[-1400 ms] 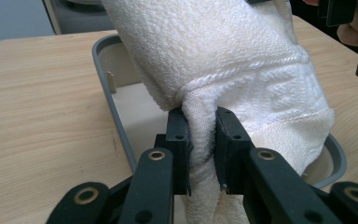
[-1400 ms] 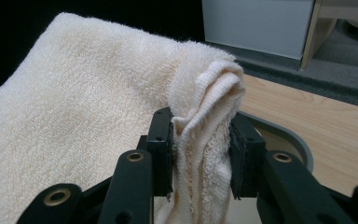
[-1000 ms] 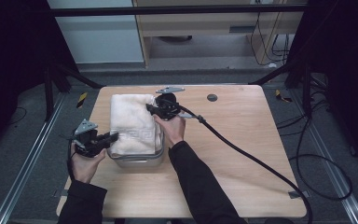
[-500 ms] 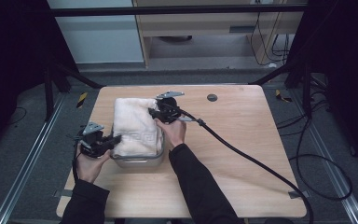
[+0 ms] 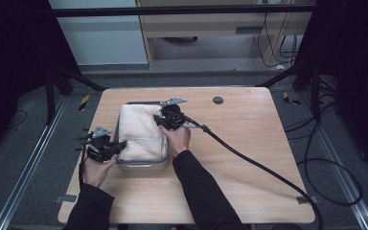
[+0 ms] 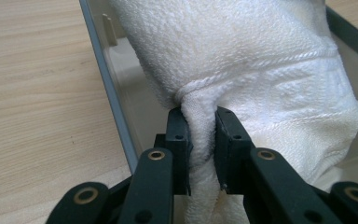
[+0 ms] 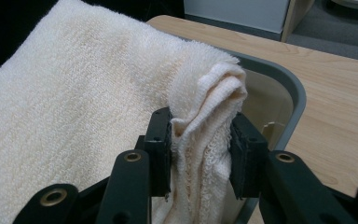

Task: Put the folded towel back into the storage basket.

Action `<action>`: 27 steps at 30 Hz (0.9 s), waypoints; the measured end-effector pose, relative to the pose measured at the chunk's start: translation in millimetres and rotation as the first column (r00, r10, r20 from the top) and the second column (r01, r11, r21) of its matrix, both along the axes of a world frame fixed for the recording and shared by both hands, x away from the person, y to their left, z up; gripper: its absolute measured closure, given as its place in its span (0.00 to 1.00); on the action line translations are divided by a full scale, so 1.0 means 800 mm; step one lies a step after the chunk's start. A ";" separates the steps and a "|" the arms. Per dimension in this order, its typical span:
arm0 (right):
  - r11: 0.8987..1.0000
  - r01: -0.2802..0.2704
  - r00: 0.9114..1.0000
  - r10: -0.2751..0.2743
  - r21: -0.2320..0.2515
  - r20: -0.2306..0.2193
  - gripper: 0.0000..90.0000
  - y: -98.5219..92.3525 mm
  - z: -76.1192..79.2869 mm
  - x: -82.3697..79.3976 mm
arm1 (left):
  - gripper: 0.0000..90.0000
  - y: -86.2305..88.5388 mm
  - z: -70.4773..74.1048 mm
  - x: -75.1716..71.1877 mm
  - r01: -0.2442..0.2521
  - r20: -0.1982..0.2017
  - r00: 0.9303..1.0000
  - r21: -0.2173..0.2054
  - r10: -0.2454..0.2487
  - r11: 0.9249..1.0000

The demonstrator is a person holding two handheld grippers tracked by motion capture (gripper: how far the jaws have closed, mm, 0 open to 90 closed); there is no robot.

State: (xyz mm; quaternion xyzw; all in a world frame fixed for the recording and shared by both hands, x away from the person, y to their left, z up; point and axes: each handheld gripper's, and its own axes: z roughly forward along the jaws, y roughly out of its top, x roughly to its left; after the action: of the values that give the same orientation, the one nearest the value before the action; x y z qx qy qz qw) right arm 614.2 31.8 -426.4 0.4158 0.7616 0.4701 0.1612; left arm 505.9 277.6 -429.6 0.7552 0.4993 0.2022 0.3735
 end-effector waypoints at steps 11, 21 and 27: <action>1.000 0.002 1.000 -0.001 -0.031 0.025 0.70 0.002 -0.004 -0.003 | 0.82 -0.004 -0.004 0.001 -0.015 0.006 1.000 0.037 0.015 0.999; 0.998 -0.001 0.999 0.004 -0.062 0.053 0.66 0.003 -0.009 -0.004 | 0.71 -0.005 -0.004 0.002 -0.029 0.011 1.000 0.044 0.029 0.999; 0.996 -0.003 0.996 0.012 -0.095 0.085 0.61 0.002 -0.010 -0.004 | 0.68 -0.003 0.000 0.000 -0.037 0.029 0.999 0.030 0.036 0.999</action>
State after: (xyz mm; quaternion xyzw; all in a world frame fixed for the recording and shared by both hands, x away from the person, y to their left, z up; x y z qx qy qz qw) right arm 611.1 33.5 -434.5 0.3843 0.7769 0.4516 0.2114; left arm 506.2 275.1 -429.9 0.7486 0.5044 0.2275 0.3652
